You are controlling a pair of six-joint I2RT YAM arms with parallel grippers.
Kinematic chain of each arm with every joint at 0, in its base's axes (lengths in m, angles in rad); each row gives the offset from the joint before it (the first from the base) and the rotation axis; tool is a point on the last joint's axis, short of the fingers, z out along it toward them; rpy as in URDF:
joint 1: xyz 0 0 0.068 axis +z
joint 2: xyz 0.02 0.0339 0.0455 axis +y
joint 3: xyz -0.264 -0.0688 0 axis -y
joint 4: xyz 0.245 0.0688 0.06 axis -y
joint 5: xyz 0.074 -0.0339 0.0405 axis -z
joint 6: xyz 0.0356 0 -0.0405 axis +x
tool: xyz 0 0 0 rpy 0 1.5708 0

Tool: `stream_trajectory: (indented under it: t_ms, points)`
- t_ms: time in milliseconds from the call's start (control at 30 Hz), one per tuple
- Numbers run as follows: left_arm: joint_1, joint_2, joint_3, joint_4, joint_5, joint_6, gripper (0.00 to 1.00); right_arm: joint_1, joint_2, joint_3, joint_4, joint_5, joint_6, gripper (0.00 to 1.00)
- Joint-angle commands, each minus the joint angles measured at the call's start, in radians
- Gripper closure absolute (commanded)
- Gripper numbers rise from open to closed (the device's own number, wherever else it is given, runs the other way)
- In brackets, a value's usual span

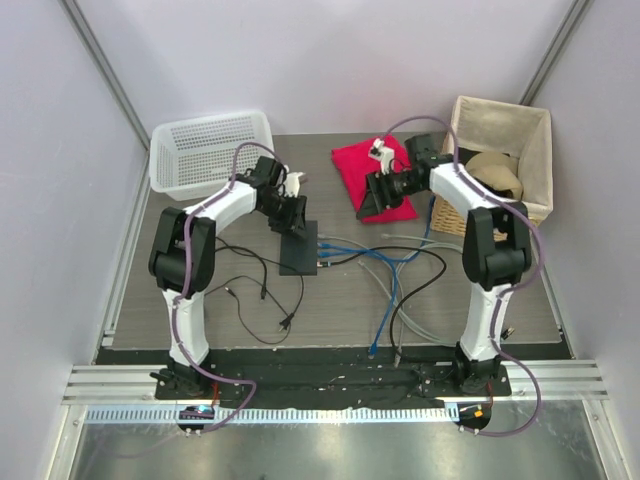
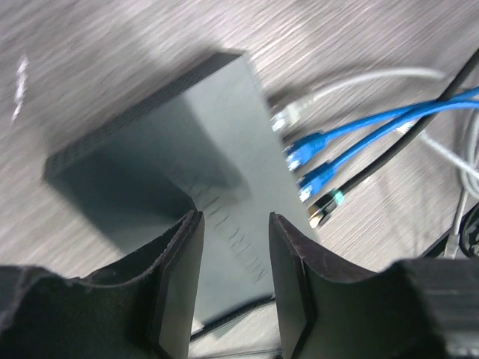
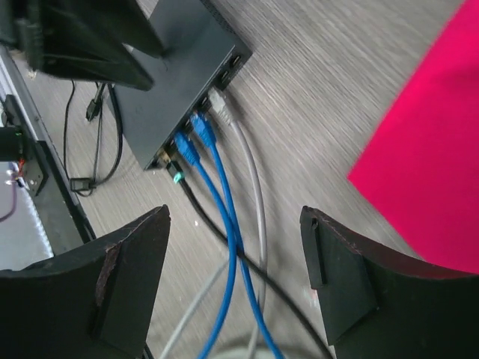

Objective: Pull the plug from the switch port

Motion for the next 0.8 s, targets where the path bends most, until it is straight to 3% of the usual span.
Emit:
stream_trajectory:
  t_ms: [0, 267, 500, 767]
  points:
    - [0.034, -0.004, -0.055, -0.138, -0.135, 0.056, 0.53, 0.068, 0.1, 0.122, 0.086, -0.084, 0.11, 0.21]
    - [0.063, -0.07, -0.044, -0.187, -0.105, 0.08, 0.52, 0.133, 0.269, 0.217, 0.14, -0.087, 0.174, 0.21]
    - [0.087, 0.039, -0.014, -0.192, -0.083, 0.076, 0.5, 0.16, 0.398, 0.292, 0.138, -0.081, 0.187, 0.24]
    - [0.087, 0.082, -0.02, -0.181, -0.036, 0.07, 0.5, 0.193, 0.447, 0.269, 0.066, -0.081, 0.133, 0.34]
